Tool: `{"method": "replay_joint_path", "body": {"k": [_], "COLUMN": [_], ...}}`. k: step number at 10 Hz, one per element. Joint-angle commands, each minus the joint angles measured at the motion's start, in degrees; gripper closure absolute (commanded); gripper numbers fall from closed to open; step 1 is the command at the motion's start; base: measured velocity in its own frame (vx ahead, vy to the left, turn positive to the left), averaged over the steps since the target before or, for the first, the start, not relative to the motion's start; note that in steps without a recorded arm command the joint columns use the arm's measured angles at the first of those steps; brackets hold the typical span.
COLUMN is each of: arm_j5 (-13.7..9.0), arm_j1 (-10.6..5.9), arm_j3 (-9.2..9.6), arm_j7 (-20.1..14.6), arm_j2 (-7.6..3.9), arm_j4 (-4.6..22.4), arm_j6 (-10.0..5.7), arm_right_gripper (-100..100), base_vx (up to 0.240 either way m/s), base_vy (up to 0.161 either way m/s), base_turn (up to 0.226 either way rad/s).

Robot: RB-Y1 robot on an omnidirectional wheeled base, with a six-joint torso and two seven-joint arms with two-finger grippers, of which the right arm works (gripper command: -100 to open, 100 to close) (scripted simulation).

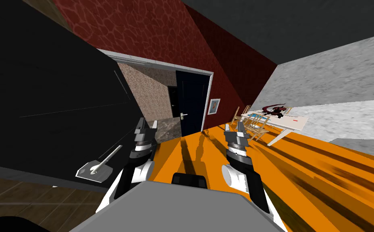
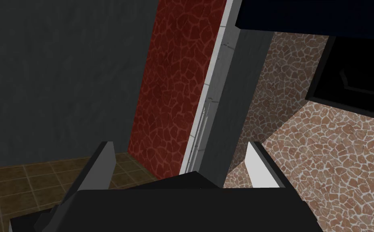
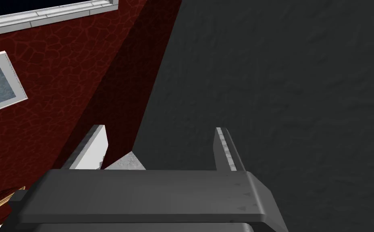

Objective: Pull the door open

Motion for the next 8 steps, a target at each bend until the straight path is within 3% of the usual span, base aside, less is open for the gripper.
{"method": "replay_joint_path", "body": {"k": [1, 4, 8], "arm_j5": [-0.83, -2.02, -4.32], "arm_j1": [-1.1, -2.69, -5.76], "arm_j3": [-0.02, -0.05, -0.11], "arm_j7": [0.39, 0.95, 2.04], "arm_j2": [-0.79, -1.86, -3.78], "arm_j4": [2.2, 5.35, 11.47], "arm_j6": [0.01, 0.03, 0.06], "arm_right_gripper": [-100, -100, -100], "base_vx": [-0.025, 0.082, 0.081], "base_vy": [-0.07, 0.032, 0.011], "base_turn": [0.152, 0.095, 0.125]}}
